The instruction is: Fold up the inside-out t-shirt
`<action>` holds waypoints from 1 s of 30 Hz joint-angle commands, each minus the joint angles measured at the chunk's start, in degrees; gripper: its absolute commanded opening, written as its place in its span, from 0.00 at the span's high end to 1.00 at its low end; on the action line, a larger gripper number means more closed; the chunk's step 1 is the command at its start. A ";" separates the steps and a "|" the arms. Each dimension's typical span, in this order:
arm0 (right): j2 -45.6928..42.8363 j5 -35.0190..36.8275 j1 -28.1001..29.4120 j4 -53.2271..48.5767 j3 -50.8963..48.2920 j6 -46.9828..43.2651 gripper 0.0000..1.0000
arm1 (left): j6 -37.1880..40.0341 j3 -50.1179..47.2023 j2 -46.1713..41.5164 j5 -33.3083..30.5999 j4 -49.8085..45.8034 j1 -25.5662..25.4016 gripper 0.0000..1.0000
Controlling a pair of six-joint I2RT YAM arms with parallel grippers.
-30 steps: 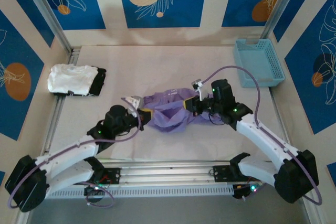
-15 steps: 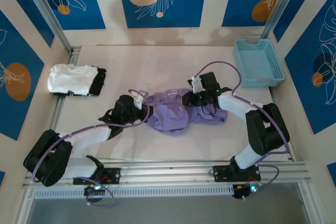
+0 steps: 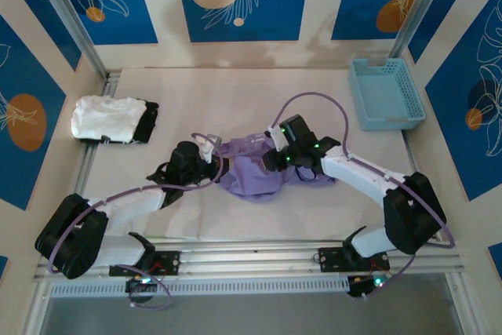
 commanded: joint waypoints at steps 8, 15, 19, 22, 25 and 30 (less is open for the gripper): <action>7.83 17.98 6.22 -6.62 6.32 -6.40 0.63 | 0.50 1.72 0.00 1.82 0.58 0.75 1.00; 9.95 21.95 7.43 -5.95 7.17 -7.15 0.77 | 0.44 1.53 -0.18 2.05 0.73 0.84 1.00; 7.67 23.16 7.43 -4.84 6.22 -7.31 0.93 | 0.69 1.39 -0.43 1.91 0.49 0.91 1.00; 2.76 20.09 6.41 -3.55 4.65 -6.60 0.97 | 0.87 1.03 -1.13 1.62 0.12 1.46 1.00; -3.92 11.78 3.30 -1.43 1.91 -5.64 0.99 | 0.39 0.23 -2.24 2.01 0.35 2.82 1.00; -15.93 -14.34 -6.80 7.46 -5.35 -0.78 0.99 | -2.16 -1.15 -5.35 3.70 1.34 4.82 1.00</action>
